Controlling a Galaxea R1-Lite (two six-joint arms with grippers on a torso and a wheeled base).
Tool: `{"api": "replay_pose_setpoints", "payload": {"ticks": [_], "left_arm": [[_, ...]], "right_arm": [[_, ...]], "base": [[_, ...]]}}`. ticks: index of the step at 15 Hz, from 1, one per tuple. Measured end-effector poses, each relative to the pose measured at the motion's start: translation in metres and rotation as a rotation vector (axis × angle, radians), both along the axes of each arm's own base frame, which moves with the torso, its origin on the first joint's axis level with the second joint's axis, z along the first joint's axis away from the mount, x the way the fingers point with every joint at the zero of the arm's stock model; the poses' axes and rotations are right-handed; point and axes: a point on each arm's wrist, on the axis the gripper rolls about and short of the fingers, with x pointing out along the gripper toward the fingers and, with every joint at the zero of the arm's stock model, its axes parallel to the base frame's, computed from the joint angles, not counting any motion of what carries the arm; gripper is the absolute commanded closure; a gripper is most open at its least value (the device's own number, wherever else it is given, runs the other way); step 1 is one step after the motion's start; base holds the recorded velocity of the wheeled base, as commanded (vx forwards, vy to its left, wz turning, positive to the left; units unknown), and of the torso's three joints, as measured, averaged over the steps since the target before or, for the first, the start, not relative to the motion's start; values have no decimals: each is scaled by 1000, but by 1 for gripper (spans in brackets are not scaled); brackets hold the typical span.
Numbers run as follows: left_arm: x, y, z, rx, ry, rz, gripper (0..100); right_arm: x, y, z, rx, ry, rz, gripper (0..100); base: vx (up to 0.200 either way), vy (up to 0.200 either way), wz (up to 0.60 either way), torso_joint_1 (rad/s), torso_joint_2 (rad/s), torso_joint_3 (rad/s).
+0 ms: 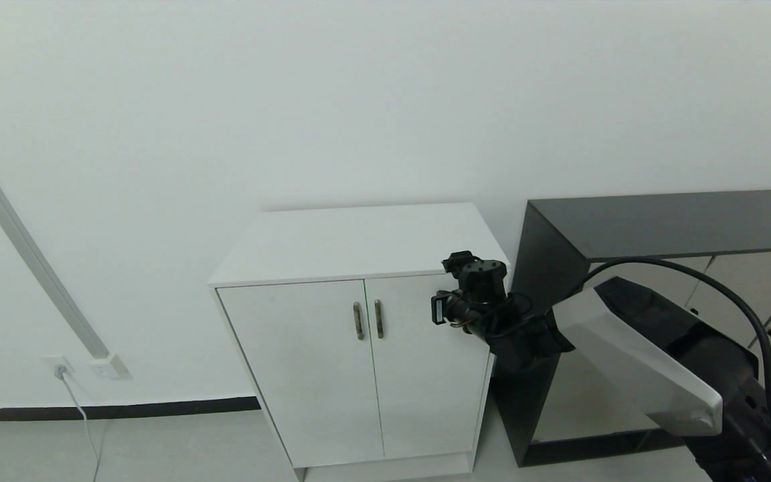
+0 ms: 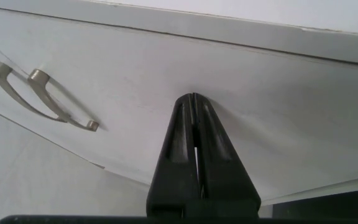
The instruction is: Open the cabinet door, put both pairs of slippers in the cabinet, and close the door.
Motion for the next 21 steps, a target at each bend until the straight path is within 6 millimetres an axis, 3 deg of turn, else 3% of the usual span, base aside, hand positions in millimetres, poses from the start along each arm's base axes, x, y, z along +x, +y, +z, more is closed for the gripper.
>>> {"api": "replay_pose_setpoints", "payload": {"ticks": [6,12,16,21], "left_arm": [[0,0,0,0,0,1,100],[0,0,0,-2,0,2,100],[0,0,0,-5,0,2,100],[0,0,0,-9,0,2,100]], "right_arm": [[-2,-3,-4,-5,11,-5,100],[-38,-26,-3,-17,32,-7,100],[-67,-57,17,-26,15,-94,100],[-124,-123,46,-56,-10,-279,100]], "base": [[0,0,0,0,0,0],[0,0,0,0,0,0],[0,0,0,0,0,0],[0,0,0,0,0,0]]}}
